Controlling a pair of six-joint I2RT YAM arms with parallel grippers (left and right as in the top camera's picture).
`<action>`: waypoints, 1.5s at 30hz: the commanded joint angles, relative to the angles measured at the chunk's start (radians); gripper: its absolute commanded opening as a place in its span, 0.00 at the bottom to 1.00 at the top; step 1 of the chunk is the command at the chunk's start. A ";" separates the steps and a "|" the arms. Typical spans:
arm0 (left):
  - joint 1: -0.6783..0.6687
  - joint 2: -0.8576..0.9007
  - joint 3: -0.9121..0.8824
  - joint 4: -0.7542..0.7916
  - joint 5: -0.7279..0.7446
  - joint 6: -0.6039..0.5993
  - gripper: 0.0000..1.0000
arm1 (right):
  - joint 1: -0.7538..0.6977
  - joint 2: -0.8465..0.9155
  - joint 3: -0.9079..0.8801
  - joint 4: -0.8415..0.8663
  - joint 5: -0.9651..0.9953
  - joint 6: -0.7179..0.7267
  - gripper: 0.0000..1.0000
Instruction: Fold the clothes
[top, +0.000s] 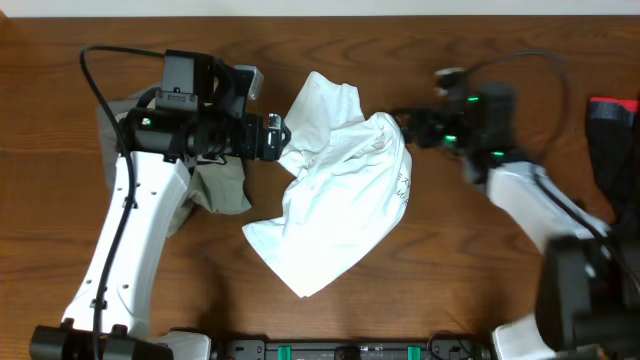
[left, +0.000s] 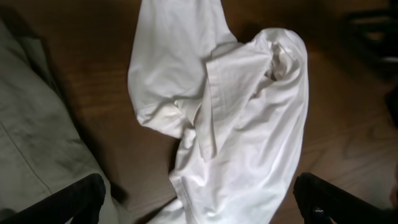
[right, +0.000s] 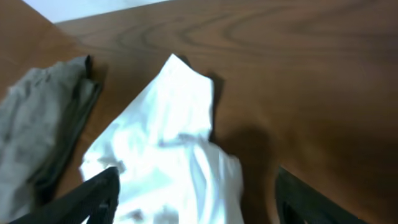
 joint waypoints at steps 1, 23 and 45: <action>-0.006 0.000 0.015 -0.008 0.011 -0.005 0.98 | 0.060 0.128 0.000 0.121 0.132 0.085 0.80; -0.011 0.006 0.015 -0.001 0.011 -0.005 0.98 | -0.169 -0.423 0.000 -0.043 0.160 0.042 0.03; -0.202 0.402 0.010 0.546 0.058 -0.090 0.98 | -0.288 -0.324 0.000 -0.409 0.298 0.027 0.72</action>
